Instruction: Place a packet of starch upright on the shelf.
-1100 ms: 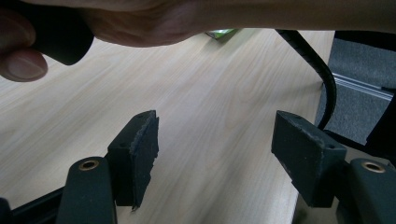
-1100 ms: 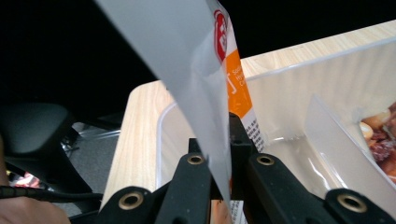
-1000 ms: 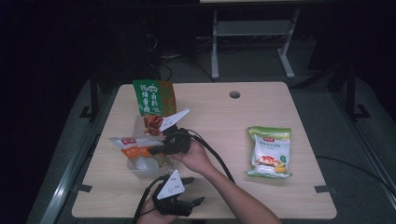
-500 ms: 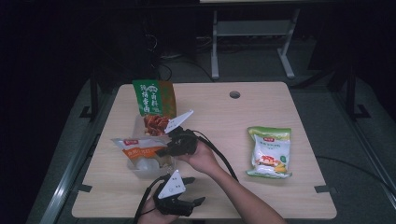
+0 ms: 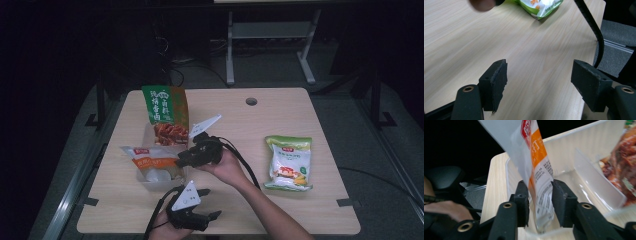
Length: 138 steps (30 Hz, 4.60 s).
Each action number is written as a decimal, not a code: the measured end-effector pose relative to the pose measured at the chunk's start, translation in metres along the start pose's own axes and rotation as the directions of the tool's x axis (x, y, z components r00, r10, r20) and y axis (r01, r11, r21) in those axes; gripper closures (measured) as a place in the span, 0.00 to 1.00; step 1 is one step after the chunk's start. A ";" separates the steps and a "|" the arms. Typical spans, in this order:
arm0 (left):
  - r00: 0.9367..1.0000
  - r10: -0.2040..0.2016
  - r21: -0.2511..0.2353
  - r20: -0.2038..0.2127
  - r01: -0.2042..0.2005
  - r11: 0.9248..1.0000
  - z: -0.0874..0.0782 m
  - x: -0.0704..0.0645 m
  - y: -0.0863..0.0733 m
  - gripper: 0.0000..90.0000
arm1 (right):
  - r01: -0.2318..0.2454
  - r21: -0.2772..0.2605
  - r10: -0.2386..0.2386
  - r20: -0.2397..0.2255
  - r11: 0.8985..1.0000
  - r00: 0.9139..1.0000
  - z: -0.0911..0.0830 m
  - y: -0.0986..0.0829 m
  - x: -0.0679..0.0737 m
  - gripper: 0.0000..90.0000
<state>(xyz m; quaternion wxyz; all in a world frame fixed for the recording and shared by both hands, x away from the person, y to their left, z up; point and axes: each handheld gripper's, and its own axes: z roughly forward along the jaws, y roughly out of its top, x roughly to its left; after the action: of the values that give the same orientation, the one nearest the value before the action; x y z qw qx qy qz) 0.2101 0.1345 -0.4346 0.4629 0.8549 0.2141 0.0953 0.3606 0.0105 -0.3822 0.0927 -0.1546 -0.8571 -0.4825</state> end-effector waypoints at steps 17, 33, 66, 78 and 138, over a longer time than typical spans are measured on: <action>1.000 -0.009 -0.007 0.000 0.009 1.000 0.006 0.005 0.013 0.31 | -0.049 -0.011 0.050 0.131 0.999 0.990 -0.078 -0.040 -0.009 0.56; 1.000 0.001 0.001 0.011 -0.001 1.000 0.029 0.009 0.032 0.31 | -0.129 -0.013 0.127 0.296 0.992 0.947 -0.155 -0.088 -0.018 0.47; 0.998 -0.019 0.021 0.058 0.018 1.000 0.082 0.010 0.059 0.31 | -0.423 -0.106 0.410 0.539 0.900 0.736 -0.269 -0.230 -0.059 0.52; 0.998 -0.009 0.028 0.058 0.007 1.000 0.088 0.009 0.063 0.31 | -0.493 -0.171 0.515 0.425 0.853 0.744 -0.273 -0.245 -0.067 0.59; 0.985 -0.090 0.001 0.150 0.091 0.996 0.121 0.013 0.087 0.33 | -0.291 -0.206 0.352 0.408 0.934 0.842 -0.258 -0.197 0.009 0.99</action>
<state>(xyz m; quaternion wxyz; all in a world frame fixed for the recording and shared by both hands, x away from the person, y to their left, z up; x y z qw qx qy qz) 0.2892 0.0079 -0.4294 0.4838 0.8477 0.2173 0.0102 0.2851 -0.3042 -0.4035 -0.0339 -0.4069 -0.7825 -0.4700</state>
